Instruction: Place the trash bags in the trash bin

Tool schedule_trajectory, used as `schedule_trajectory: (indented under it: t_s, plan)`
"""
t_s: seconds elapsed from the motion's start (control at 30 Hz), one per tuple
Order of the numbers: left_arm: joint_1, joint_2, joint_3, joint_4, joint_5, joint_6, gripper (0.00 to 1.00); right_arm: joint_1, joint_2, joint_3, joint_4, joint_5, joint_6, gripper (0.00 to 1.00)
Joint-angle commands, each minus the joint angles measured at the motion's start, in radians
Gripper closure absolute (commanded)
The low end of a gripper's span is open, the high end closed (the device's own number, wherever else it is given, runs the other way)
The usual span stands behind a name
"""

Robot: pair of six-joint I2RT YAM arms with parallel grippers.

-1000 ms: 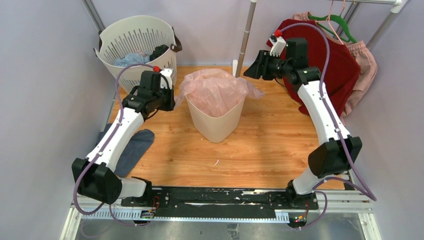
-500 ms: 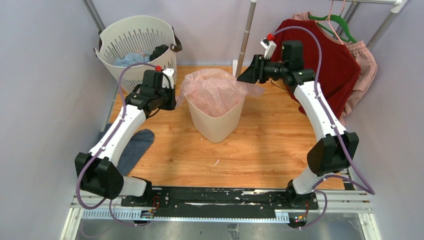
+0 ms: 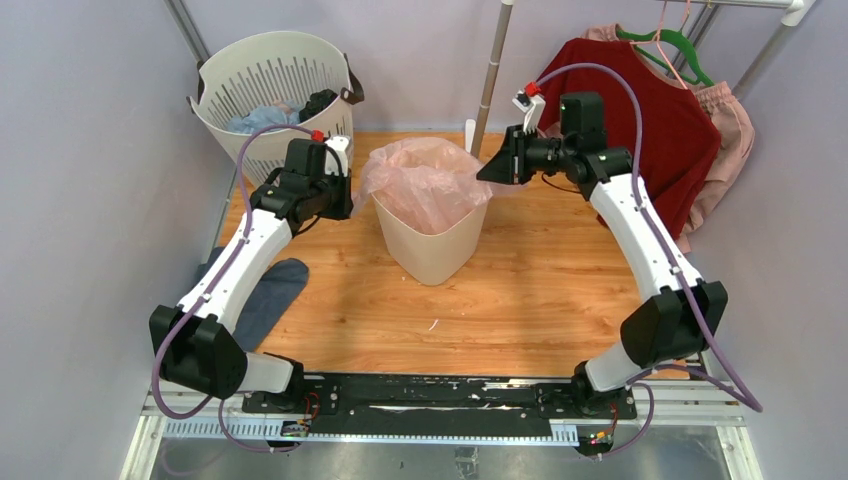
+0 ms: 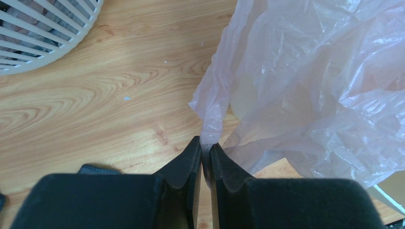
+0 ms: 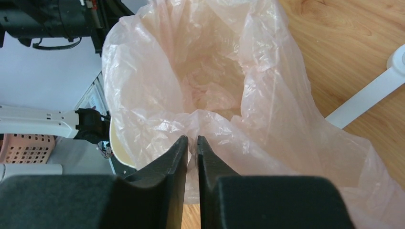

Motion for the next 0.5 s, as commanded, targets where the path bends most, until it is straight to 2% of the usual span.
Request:
schedule_trajectory:
  t_s: [0.0, 0.17, 0.47]
  plan:
    - [-0.007, -0.02, 0.026, 0.016, 0.004, 0.009, 0.84, 0.013, -0.086, -0.015, -0.033, 0.013, -0.036, 0.86]
    - [-0.009, -0.028, 0.024, 0.013, 0.004, 0.008, 0.84, 0.02, -0.165, -0.045, -0.039, -0.003, -0.044, 0.94]
    - [-0.013, -0.075, -0.002, 0.006, -0.016, 0.0, 0.84, 0.092, -0.342, -0.228, -0.054, 0.063, -0.061, 0.96]
